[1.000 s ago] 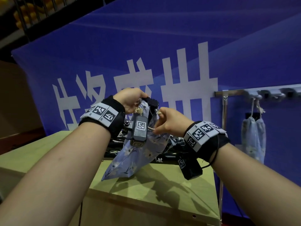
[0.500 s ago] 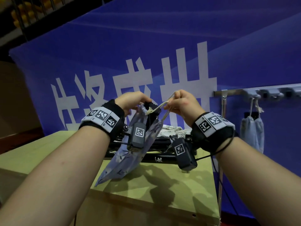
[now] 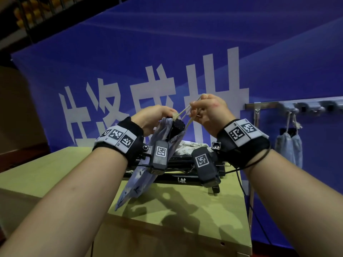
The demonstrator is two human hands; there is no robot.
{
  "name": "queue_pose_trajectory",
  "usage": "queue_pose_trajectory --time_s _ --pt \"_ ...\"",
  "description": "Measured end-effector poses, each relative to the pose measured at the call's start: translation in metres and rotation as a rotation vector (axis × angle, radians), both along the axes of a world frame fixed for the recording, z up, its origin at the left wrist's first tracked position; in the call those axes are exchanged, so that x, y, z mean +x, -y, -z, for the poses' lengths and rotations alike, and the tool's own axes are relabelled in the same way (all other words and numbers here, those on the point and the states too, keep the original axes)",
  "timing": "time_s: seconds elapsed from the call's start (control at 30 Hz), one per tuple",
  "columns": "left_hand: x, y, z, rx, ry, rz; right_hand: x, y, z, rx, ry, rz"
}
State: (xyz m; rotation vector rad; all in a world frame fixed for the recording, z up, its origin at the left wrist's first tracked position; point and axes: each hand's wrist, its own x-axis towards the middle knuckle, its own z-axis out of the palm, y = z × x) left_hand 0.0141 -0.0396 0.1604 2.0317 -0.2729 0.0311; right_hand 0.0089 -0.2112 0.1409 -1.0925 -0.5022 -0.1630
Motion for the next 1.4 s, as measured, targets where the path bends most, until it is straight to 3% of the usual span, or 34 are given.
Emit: queue_pose_trajectory --time_s 0.1,0.27,0.4,0.57,0.7,0.87,1.07,1.2,1.3,1.4 --pt "0.001 -0.001 0.003 -0.129 0.073 0.026 0.002 -0.003 -0.002 0.034 -0.003 0.029" --pt "0.000 -0.003 0.018 -0.143 0.165 0.173 0.005 -0.001 -0.007 -0.027 -0.043 0.151" --pt "-0.003 0.002 0.024 -0.036 0.254 0.166 0.007 0.002 -0.007 -0.090 -0.061 0.198" --pt "-0.003 0.006 0.027 0.037 0.299 0.169 0.006 0.009 -0.009 -0.423 -0.013 0.271" --pt "-0.003 0.006 0.028 0.055 0.305 0.176 0.000 0.017 -0.012 -0.604 -0.033 0.175" --pt "0.000 0.009 0.034 0.051 0.287 0.193 -0.004 0.017 -0.015 -0.389 -0.138 -0.065" --pt "-0.004 0.001 0.034 -0.042 0.242 0.177 -0.007 0.011 -0.016 -0.136 -0.139 -0.101" --pt "-0.005 -0.001 0.034 -0.004 0.268 0.144 -0.007 0.008 -0.014 0.013 -0.155 -0.143" --pt "-0.005 -0.001 0.034 0.020 0.280 0.138 -0.006 0.012 -0.011 0.036 -0.180 -0.171" --pt "-0.006 0.001 0.032 0.007 0.273 0.143 -0.009 0.016 -0.013 -0.095 -0.209 -0.178"
